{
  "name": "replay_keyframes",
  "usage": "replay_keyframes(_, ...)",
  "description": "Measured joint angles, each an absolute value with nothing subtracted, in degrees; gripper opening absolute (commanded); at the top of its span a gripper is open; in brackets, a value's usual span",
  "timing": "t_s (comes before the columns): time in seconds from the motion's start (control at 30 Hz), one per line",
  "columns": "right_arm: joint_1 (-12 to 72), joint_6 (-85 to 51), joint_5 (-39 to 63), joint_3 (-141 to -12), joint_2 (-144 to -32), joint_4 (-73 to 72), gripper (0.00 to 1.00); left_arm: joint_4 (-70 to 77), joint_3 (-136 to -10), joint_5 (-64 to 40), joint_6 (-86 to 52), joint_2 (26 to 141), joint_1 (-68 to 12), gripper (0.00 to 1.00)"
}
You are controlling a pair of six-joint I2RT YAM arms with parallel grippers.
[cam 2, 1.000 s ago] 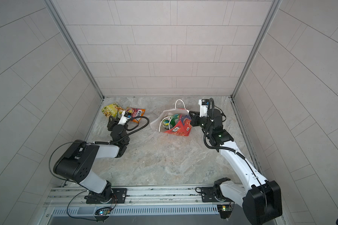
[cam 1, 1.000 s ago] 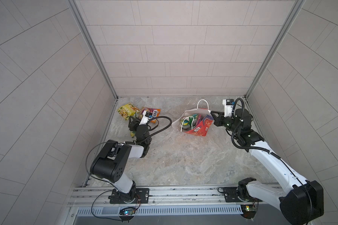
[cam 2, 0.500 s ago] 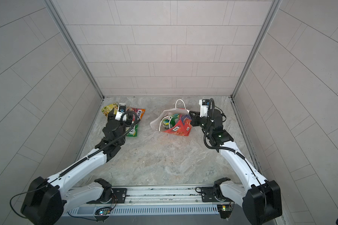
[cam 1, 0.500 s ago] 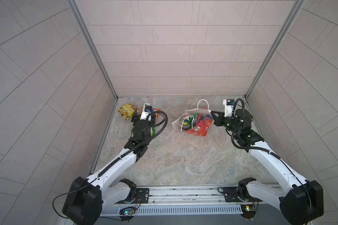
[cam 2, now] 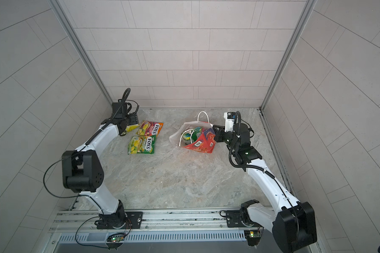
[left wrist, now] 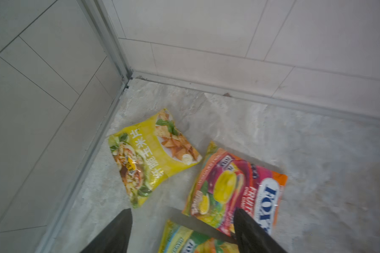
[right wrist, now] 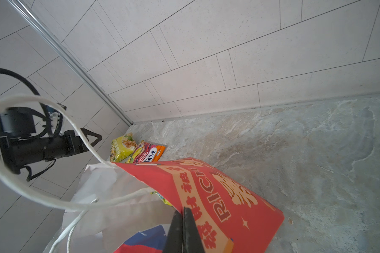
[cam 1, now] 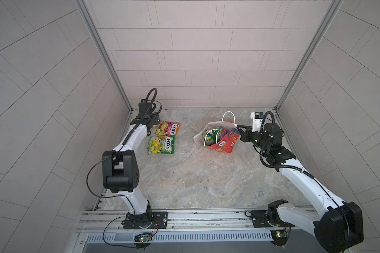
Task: Take the snacks out of the paper bag
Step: Rotate the snack at the top-left of the table.
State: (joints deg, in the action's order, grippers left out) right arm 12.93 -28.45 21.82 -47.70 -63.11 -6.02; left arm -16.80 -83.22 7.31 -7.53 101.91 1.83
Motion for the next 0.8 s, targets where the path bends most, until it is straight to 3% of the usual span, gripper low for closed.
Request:
replay_keyframes(0.2,12.7,-28.4,21.8,-47.7,-63.1,-6.1,0.00,-31.0,-108.7,5.6,-0.6,119.6,6.1,0.92)
replay_keyframes(0.37,12.7,-28.4,21.8,-47.7,-63.4,-6.1,0.00,-39.0,-122.2,1.1,3.6,130.5,8.8,0.95)
replay_keyframes(0.8,12.4,-28.4,21.8,-47.7,-63.4,-6.2,0.00,-46.2,-130.1,-2.7,7.0,140.7,14.1,0.95)
